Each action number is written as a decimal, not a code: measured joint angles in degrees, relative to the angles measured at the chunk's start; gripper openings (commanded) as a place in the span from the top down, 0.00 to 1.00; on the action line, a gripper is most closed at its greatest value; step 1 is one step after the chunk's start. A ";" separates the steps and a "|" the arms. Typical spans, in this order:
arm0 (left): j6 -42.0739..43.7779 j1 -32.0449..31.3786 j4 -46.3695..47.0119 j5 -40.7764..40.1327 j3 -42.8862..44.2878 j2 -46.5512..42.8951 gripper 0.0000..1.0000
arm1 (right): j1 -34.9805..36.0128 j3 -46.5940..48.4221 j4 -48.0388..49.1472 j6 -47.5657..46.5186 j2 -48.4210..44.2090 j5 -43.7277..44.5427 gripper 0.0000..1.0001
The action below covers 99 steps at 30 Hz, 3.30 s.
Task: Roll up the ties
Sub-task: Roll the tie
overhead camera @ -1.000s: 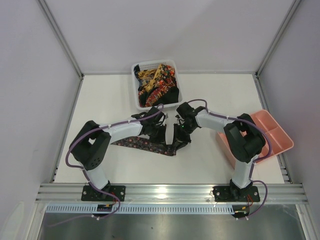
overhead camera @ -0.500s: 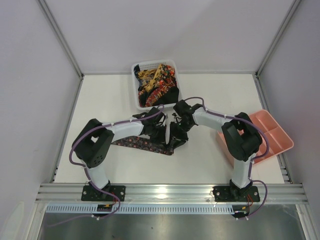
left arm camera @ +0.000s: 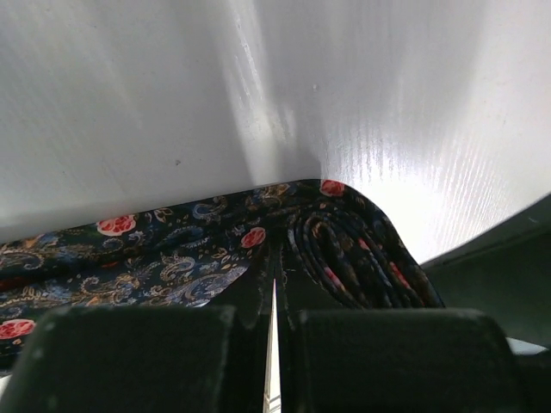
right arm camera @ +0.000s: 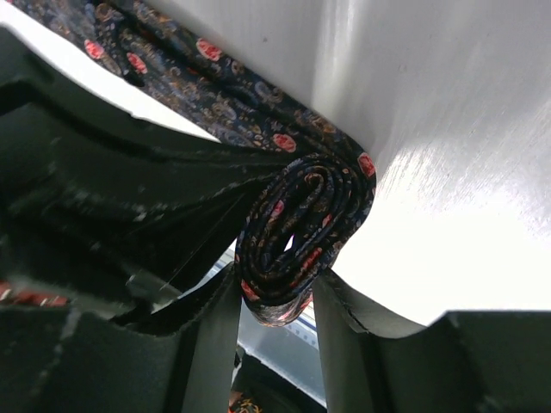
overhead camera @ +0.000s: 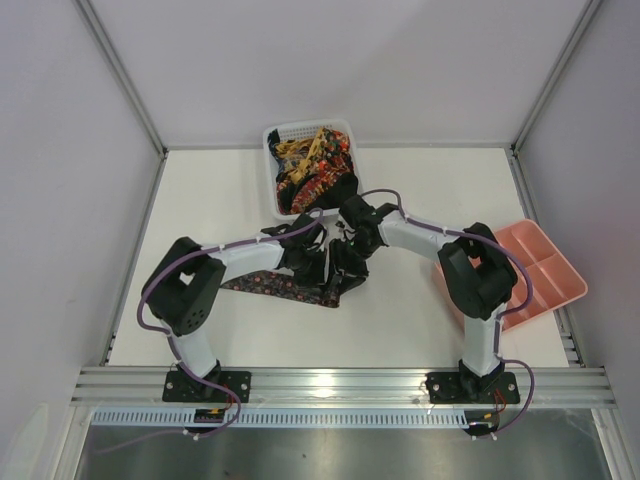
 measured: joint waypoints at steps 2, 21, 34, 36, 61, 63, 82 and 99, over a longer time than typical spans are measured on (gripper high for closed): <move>0.00 0.04 -0.20 -0.22 0.00 -0.07 0.99 | 0.02 0.57 -0.26 -0.02 0.85 0.02 0.57; 0.33 0.48 -4.79 -4.24 0.00 -4.92 0.99 | 1.01 3.17 -2.58 0.04 3.23 2.84 0.63; -0.02 0.81 -3.08 -1.29 -0.02 -6.14 0.99 | 1.44 5.25 -3.30 0.00 3.56 2.73 0.50; -0.02 0.85 -3.10 -1.31 -0.02 -5.99 0.99 | 1.44 5.25 -3.34 -0.07 3.56 2.32 0.47; 0.17 1.60 -4.66 -4.52 0.00 -5.16 0.99 | 1.51 5.90 -3.28 0.74 3.76 -0.15 0.73; 0.35 1.60 -4.70 -5.01 0.00 -5.14 1.00 | 1.53 7.02 -3.41 1.55 4.59 -0.02 0.79; 1.55 3.85 -6.01 -10.03 -0.42 -5.70 0.99 | 5.09 17.31 -8.70 6.67 12.70 9.70 0.96; 1.55 6.34 -7.13 -11.04 -2.21 -9.64 0.99 | 5.27 19.12 -6.14 7.13 14.80 8.22 0.52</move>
